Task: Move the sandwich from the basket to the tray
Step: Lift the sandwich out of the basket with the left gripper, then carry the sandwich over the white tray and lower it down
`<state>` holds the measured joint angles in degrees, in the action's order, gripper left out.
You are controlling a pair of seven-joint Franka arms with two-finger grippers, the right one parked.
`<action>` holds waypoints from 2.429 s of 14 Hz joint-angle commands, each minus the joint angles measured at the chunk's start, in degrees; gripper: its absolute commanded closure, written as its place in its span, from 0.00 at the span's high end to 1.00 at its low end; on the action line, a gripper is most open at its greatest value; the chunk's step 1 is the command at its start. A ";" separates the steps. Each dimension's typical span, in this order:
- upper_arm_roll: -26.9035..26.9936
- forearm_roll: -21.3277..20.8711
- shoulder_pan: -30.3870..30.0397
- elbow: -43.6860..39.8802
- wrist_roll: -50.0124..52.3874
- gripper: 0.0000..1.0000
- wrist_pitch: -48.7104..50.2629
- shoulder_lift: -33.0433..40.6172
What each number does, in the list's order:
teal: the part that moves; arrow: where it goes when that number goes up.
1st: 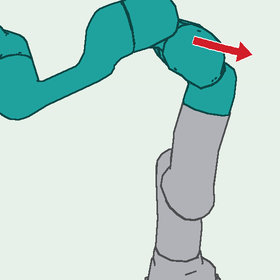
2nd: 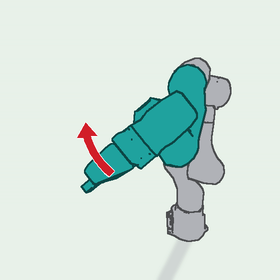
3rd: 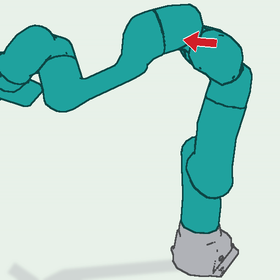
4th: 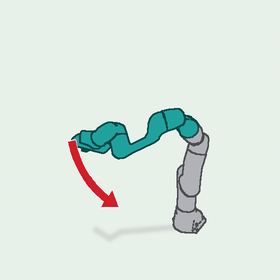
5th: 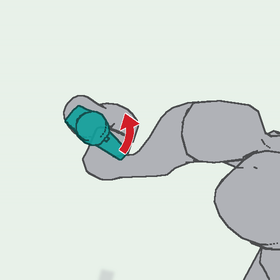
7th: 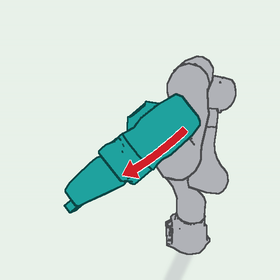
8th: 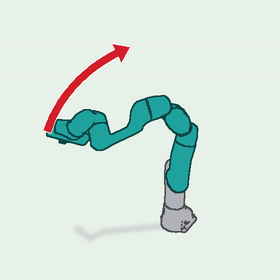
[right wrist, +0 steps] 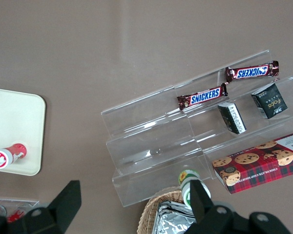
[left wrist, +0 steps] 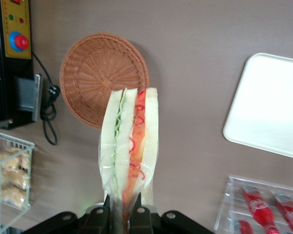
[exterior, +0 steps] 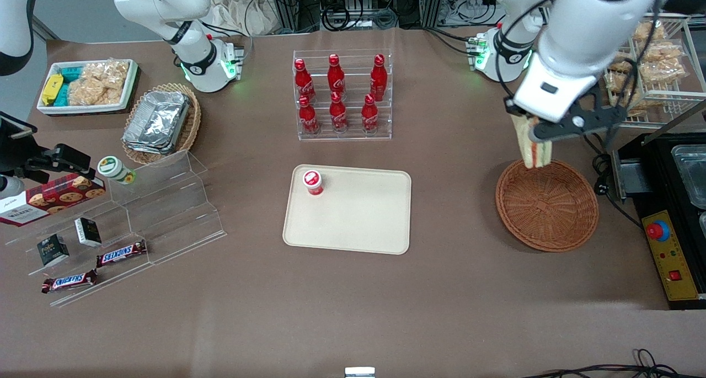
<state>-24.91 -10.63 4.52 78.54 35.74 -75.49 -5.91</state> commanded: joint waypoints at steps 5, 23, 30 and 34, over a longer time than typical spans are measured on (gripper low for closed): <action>-11.48 0.00 2.06 -3.04 18.63 0.00 -6.48 -10.76; -9.11 -17.14 7.61 -2.07 32.72 0.00 -41.66 -44.97; -9.11 -17.14 6.47 -2.07 36.31 1.00 -40.45 -39.56; -9.37 -15.91 2.17 -1.02 40.19 1.00 -32.36 -28.04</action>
<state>-34.12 -26.89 9.00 74.72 73.97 -110.61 -41.10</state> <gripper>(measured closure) 0.022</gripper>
